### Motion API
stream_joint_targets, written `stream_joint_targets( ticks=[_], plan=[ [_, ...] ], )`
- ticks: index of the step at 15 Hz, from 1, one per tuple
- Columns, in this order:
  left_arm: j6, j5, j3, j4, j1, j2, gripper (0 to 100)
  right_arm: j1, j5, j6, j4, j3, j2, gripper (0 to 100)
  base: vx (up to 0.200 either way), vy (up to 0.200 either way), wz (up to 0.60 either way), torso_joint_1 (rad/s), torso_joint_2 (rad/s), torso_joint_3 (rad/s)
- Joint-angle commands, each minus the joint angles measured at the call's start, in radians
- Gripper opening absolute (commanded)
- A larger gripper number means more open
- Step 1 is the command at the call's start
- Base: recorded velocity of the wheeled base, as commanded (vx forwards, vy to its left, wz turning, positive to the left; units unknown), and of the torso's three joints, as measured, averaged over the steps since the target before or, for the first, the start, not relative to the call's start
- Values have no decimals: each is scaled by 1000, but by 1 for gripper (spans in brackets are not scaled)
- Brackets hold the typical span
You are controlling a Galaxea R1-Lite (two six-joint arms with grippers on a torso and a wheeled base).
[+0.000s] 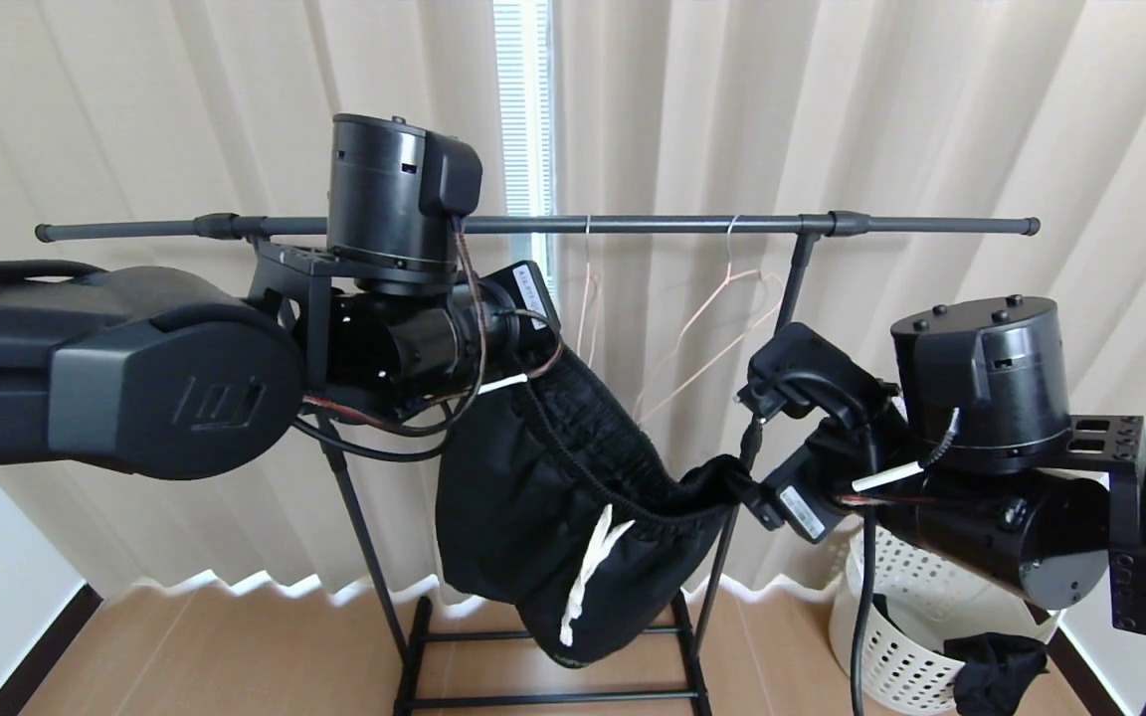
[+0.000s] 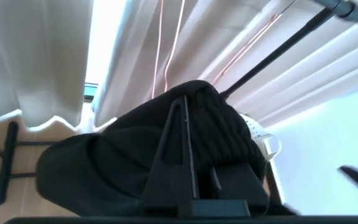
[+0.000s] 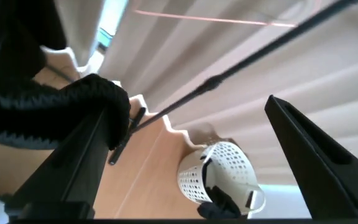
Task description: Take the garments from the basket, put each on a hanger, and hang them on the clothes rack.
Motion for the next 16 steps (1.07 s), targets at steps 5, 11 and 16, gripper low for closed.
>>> stream_joint_targets(
  ticks=[5, 11, 16],
  plan=[
    [-22, 41, 8, -66, 2, -18, 0, -44, 347, -49, -1, 70, -68, 100, 0, 0, 0, 0, 0, 0],
    [-11, 41, 44, -67, -18, -18, 0, -68, 540, -29, -33, 60, -65, 100, 0, 0, 0, 0, 0, 0],
    [1, 43, 74, -67, -77, -37, 0, -48, 519, 85, -162, 60, 30, 100, 0, 0, 0, 0, 0, 0]
  ],
)
